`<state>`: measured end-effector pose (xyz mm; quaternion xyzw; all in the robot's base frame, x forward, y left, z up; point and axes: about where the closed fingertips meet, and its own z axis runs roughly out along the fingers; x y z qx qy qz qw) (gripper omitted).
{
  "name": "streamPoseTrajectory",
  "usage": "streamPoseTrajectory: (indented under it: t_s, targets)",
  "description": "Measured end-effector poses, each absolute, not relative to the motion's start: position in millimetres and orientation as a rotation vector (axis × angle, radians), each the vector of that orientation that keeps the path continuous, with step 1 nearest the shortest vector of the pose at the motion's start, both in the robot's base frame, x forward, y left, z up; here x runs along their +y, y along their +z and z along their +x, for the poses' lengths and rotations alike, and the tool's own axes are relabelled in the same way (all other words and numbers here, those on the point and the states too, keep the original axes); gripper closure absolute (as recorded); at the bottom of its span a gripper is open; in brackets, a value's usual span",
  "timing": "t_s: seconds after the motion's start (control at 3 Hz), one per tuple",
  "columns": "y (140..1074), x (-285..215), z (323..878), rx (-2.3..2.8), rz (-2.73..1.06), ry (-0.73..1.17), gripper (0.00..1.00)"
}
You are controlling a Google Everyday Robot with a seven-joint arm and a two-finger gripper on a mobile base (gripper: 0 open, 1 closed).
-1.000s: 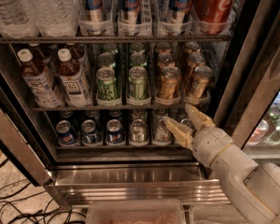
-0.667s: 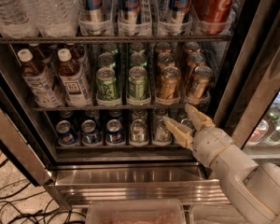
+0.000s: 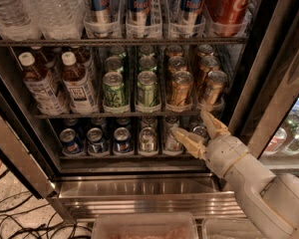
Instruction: Pick orange can from middle shelf of fridge
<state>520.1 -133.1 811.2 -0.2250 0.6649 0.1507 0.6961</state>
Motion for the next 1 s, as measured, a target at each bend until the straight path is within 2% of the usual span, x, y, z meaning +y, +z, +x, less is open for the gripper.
streamPoseTrajectory:
  t_s: [0.33, 1.0]
  targets:
    - [814, -129, 525, 1.471, -0.511, 0.341, 0.34]
    - [820, -125, 546, 1.442, -0.522, 0.331, 0.22]
